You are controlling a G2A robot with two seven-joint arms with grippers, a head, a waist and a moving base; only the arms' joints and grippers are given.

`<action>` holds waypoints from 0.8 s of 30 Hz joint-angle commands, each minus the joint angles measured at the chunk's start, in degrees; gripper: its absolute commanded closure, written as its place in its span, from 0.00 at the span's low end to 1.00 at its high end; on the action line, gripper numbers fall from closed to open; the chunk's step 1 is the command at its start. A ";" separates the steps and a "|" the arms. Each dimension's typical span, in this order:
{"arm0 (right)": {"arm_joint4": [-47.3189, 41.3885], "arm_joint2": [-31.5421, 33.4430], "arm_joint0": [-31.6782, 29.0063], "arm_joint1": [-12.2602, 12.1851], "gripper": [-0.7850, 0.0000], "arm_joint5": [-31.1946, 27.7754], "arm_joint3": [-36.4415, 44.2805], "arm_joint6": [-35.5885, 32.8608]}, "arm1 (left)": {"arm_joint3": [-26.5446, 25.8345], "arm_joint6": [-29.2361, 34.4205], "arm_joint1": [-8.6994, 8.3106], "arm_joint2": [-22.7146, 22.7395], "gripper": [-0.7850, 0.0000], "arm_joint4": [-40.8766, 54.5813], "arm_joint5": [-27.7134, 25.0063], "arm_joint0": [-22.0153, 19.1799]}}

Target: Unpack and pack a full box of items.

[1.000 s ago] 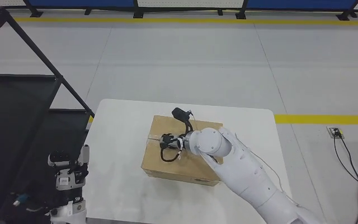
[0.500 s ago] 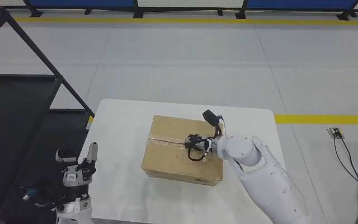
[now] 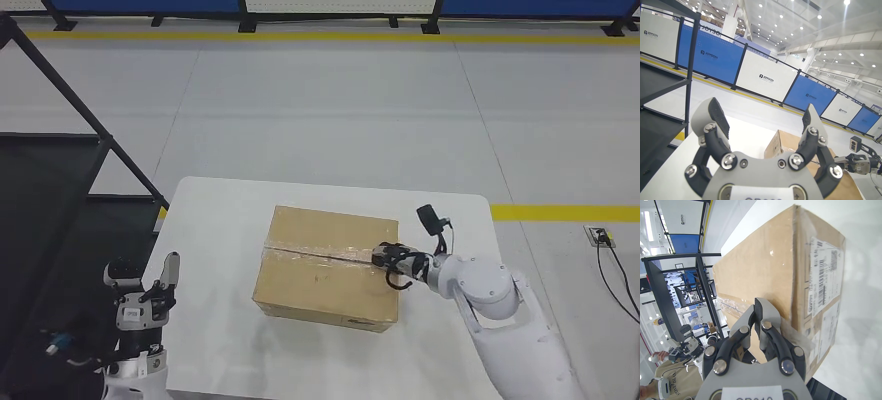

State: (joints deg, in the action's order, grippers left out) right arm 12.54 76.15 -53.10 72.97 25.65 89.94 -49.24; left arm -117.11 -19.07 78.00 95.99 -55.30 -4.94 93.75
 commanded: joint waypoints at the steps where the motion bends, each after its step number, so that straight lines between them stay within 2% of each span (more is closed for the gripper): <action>1: -1.01 1.58 -0.74 -0.26 1.00 -0.41 -0.11 0.11 | -0.20 0.10 0.00 -0.01 0.00 -0.23 0.06 0.06; 10: -5.49 7.13 -4.18 -1.30 1.00 -2.92 -0.37 0.40 | -0.85 1.70 -0.06 0.21 0.00 -0.92 0.08 -0.66; 19: -9.15 11.67 -7.80 -2.23 1.00 -4.69 -0.25 1.45 | -0.38 4.61 -0.13 -1.50 0.00 -2.76 0.07 -3.34; 24: -14.77 17.92 -11.92 -2.71 1.00 -9.81 1.91 5.16 | 0.35 6.26 -0.16 -2.60 0.00 -3.70 0.35 -5.51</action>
State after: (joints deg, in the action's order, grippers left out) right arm -0.78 92.52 -64.08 70.34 17.06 91.42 -44.88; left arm -116.94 -13.05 77.84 93.56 -58.88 -4.75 88.71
